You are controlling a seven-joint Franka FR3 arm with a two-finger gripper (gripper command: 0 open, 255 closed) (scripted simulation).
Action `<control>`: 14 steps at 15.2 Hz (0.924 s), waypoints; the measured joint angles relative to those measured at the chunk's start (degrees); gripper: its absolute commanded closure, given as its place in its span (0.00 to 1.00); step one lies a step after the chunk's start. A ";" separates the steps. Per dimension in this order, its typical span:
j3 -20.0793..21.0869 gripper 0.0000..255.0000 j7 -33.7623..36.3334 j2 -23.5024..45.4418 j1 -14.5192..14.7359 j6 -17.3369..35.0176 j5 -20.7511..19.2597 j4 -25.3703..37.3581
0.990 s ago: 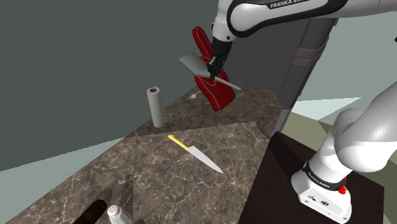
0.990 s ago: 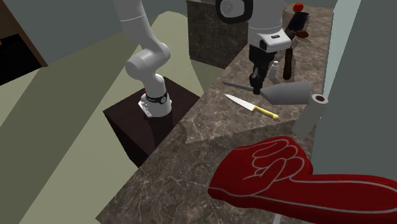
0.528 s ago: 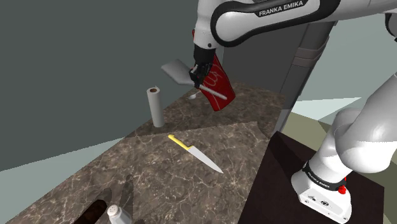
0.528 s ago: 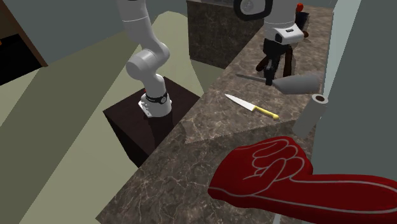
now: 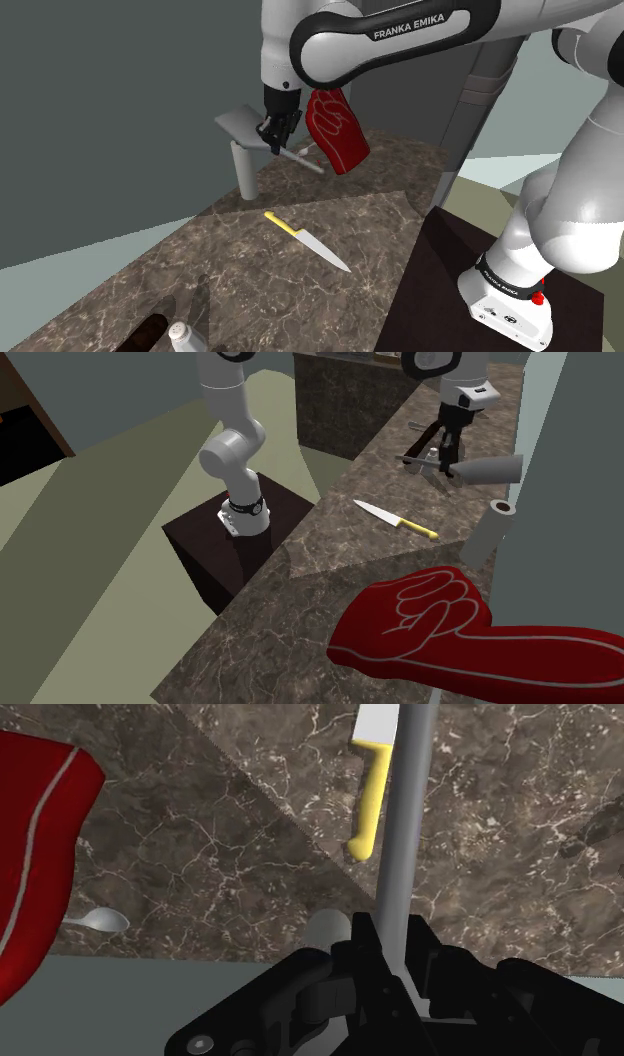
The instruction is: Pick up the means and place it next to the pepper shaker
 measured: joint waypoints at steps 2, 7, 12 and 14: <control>1.06 1.00 2.66 2.92 1.34 -0.61 -1.09 3.28; 3.07 1.00 8.78 10.85 5.25 -3.31 -4.16 13.07; 4.00 1.00 13.79 20.33 10.00 -7.05 -7.40 25.43; 4.11 1.00 15.46 25.18 12.50 -9.76 -8.81 32.77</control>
